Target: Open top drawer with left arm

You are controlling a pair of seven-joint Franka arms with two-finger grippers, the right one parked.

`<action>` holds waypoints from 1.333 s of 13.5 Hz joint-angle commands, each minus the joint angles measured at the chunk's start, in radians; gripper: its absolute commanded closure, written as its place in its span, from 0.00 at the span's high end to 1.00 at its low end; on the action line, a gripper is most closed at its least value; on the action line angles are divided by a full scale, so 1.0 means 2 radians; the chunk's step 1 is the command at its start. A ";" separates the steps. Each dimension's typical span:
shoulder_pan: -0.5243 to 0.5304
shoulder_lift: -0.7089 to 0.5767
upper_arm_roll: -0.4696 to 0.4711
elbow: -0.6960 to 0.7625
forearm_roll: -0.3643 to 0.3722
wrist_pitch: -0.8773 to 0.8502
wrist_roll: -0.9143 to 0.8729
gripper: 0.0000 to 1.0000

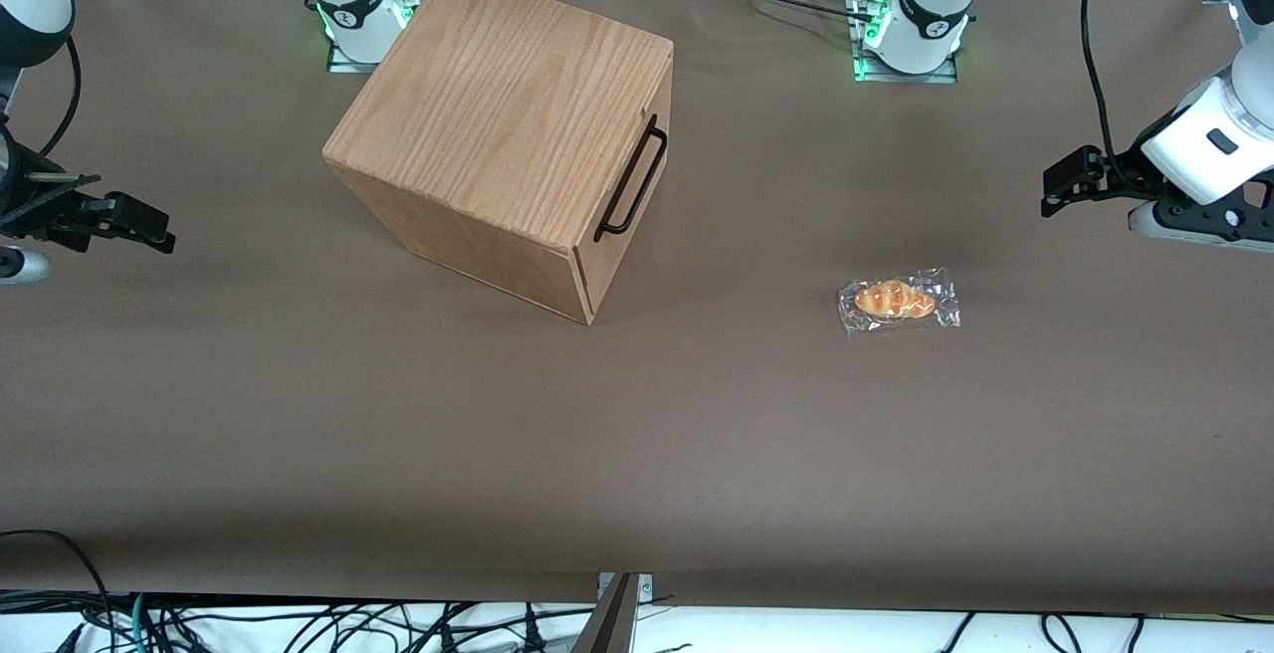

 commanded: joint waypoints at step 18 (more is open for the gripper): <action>0.004 -0.001 -0.005 0.007 -0.007 -0.040 0.000 1.00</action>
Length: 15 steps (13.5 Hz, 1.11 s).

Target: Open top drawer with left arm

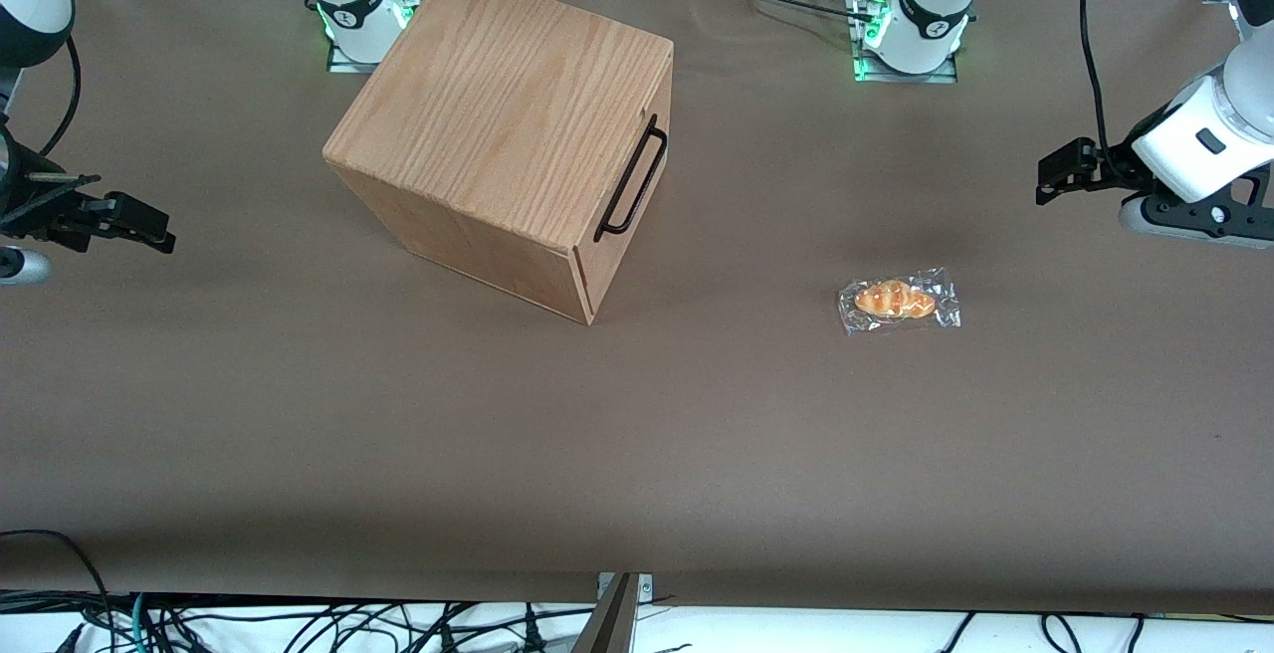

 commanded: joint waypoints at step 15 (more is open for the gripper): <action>-0.010 0.055 -0.209 -0.008 -0.111 0.078 -0.113 1.00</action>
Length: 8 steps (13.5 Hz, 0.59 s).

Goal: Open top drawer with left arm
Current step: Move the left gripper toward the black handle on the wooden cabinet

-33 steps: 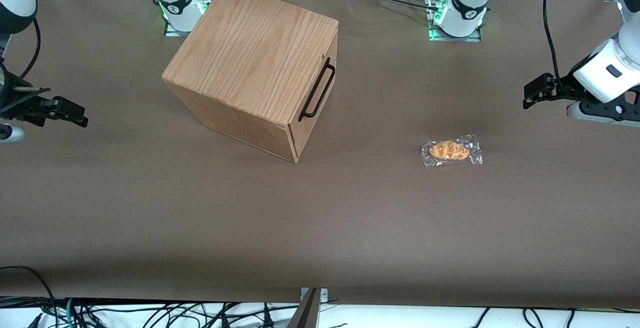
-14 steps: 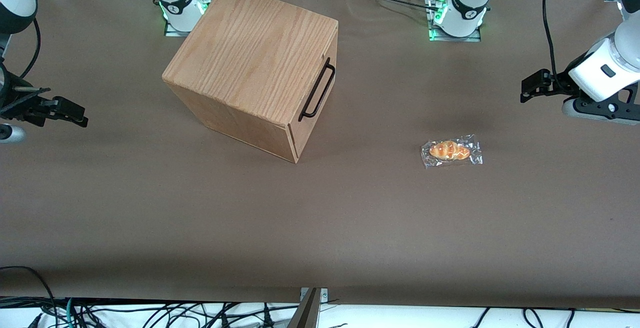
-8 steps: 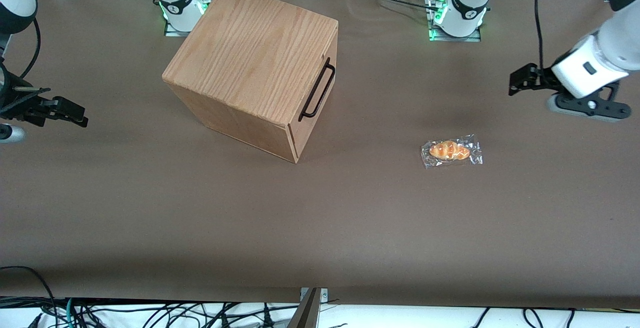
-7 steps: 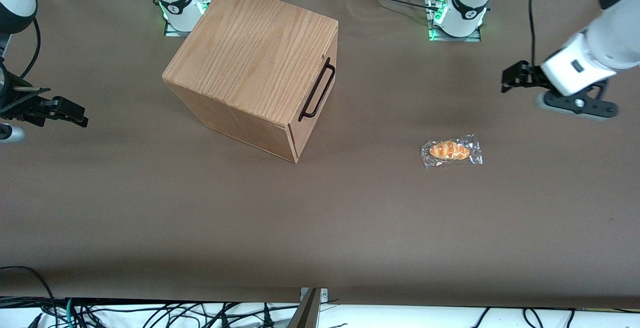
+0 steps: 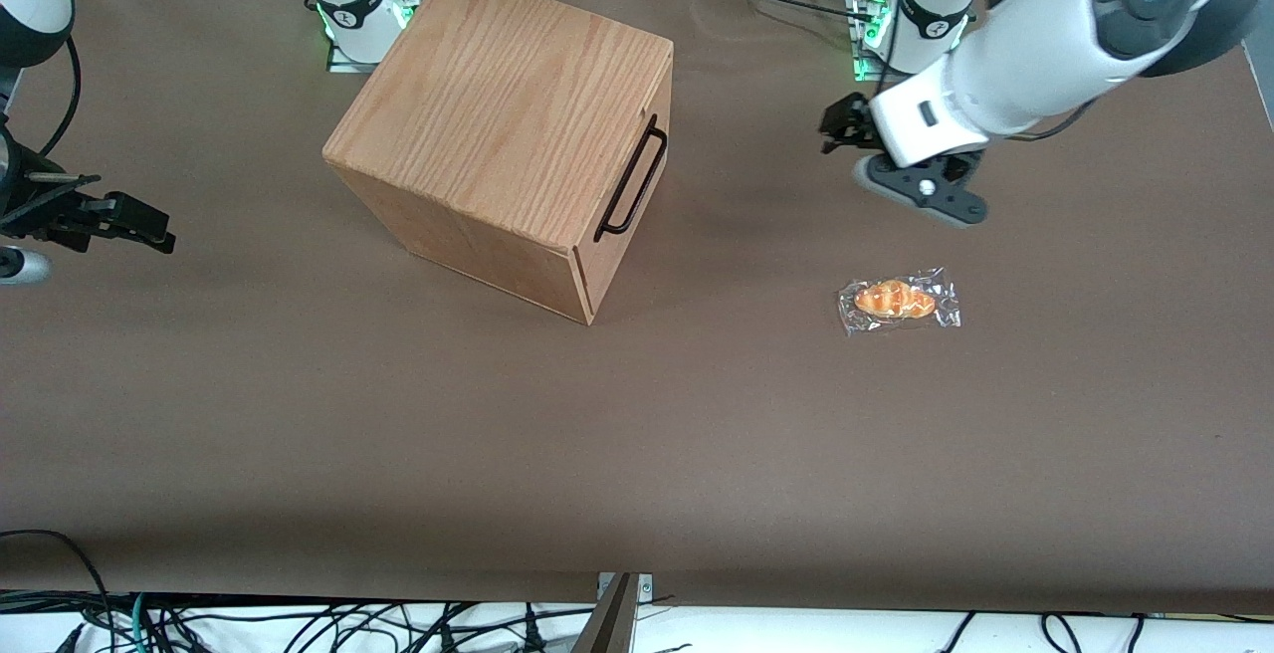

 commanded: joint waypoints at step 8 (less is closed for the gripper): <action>-0.059 0.066 -0.085 -0.055 -0.006 0.199 -0.118 1.00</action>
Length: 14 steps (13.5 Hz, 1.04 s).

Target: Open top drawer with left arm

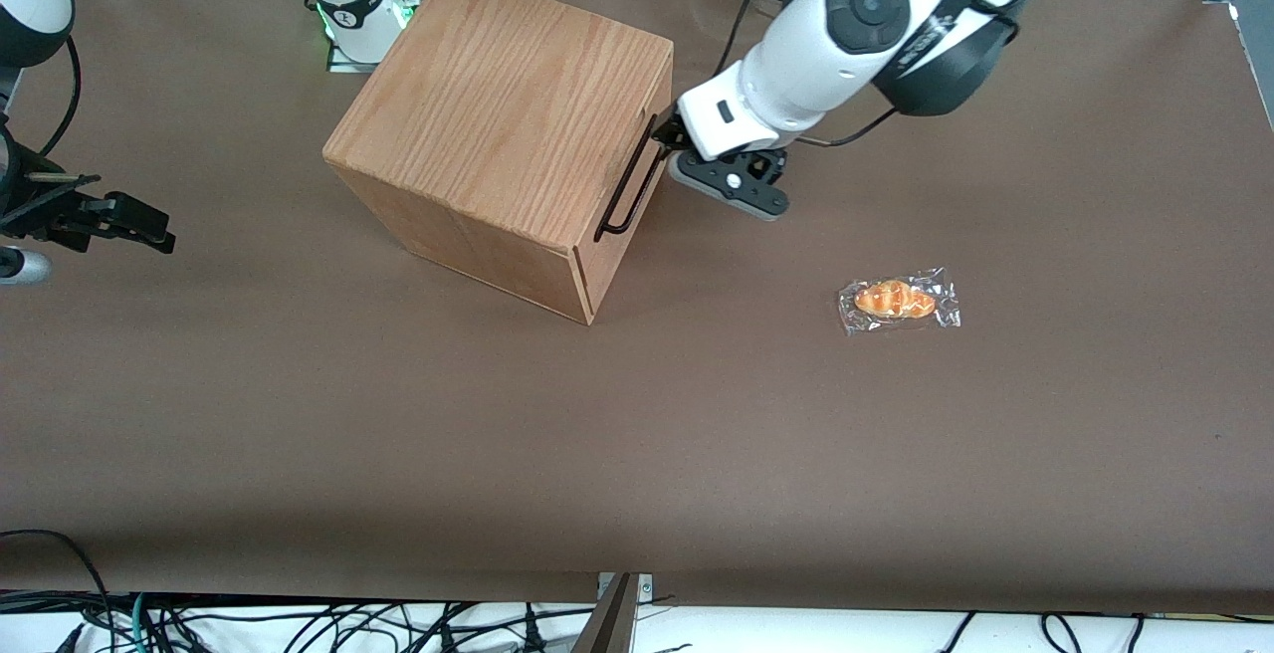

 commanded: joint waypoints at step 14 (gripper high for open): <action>-0.030 0.025 -0.004 -0.092 0.032 0.130 -0.002 1.00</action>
